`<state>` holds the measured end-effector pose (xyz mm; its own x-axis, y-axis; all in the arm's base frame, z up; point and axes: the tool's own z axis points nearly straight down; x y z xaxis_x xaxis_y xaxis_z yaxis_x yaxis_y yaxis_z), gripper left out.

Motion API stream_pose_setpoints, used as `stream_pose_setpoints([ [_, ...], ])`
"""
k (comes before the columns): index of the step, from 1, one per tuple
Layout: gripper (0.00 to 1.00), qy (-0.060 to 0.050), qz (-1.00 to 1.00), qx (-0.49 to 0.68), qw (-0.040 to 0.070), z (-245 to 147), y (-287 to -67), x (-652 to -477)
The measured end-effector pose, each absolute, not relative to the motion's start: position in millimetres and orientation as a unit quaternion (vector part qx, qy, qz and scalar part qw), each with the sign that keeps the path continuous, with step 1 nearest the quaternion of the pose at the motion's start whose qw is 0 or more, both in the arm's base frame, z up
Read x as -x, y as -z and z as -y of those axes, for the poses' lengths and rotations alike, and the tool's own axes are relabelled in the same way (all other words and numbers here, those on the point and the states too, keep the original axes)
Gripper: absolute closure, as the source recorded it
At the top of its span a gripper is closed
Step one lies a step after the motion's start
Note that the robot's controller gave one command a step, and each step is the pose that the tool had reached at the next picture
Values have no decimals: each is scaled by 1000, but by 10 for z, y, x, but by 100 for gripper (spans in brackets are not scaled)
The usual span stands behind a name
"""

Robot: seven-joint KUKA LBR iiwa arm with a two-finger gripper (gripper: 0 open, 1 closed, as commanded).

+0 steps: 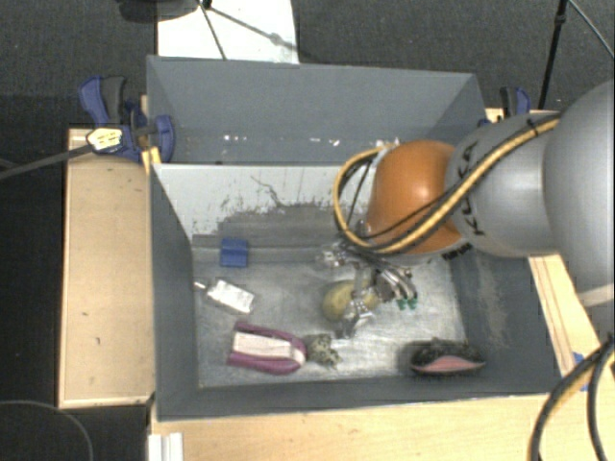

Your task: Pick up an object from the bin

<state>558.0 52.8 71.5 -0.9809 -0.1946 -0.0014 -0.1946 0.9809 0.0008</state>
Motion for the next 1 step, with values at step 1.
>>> stream_pose_setpoints([
  [1, 100, -1, -995, 96, 2, -523, -740, -5588],
])
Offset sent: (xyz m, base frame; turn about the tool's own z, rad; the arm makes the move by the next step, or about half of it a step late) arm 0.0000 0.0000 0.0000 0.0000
